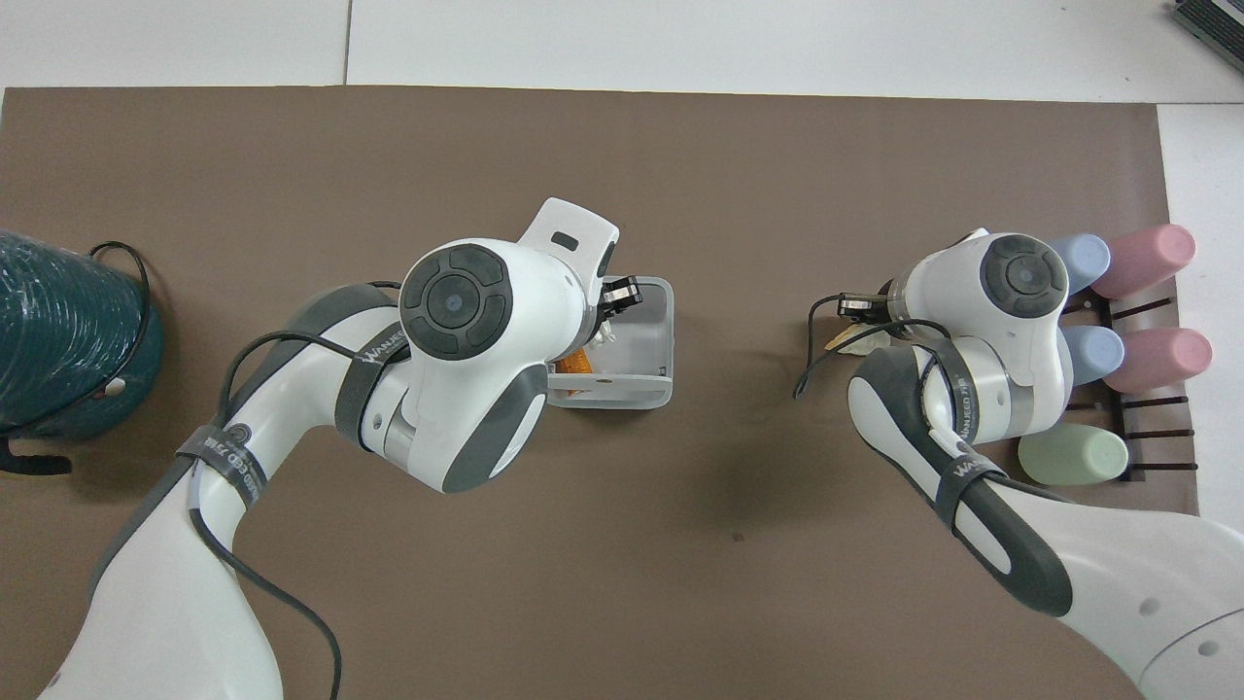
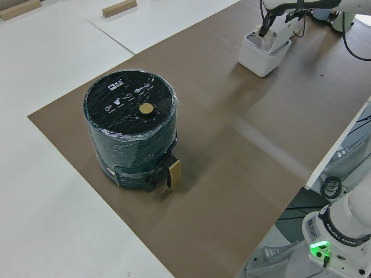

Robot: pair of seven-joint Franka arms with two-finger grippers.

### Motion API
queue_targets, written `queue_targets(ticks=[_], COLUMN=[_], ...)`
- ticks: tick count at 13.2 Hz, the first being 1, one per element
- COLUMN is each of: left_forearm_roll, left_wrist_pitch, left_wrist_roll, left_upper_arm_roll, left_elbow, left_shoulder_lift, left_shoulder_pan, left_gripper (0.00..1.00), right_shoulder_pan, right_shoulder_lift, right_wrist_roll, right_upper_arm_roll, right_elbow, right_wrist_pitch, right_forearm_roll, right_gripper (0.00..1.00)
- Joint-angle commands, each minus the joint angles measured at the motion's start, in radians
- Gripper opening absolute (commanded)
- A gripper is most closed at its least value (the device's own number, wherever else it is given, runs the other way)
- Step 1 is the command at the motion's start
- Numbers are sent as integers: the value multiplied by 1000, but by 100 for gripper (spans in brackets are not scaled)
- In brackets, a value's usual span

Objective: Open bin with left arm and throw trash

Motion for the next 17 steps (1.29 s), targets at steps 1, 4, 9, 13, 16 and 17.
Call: queue_targets(ticks=[1, 4, 9, 13, 16, 17], left_forearm_roll=[-23, -22, -6, 27, 55, 60], left_wrist_pitch=[14, -13, -442, -751, -867, -900], left_wrist_roll=[-10, -10, 40, 358, 626, 719], left_upper_arm_roll=[16, 16, 24, 28, 30, 30], left_elbow=[-9, 17, 308, 409, 410, 410], left_shoulder_lift=[-6, -6, 31, 9, -61, -90], left_shoulder_pan=[-12, -8, 61, 185, 299, 332], left_gripper=[95, 95, 93, 92, 92, 92], right_shoulder_pan=[-17, -14, -6, -11, 15, 36], right_shoulder_lift=[0, -3, -46, -61, -50, -47], right_wrist_roll=[-46, -46, -39, 1, 143, 199], right_upper_arm_roll=[2, 2, 2, 0, 20, 26], right_elbow=[-1, 54, 166, 269, 320, 332], right_wrist_pitch=[-37, -102, -199, -245, -222, -196], right_forearm_roll=[22, 46, 114, 327, 425, 469], right_gripper=[0, 0, 0, 0, 0, 0])
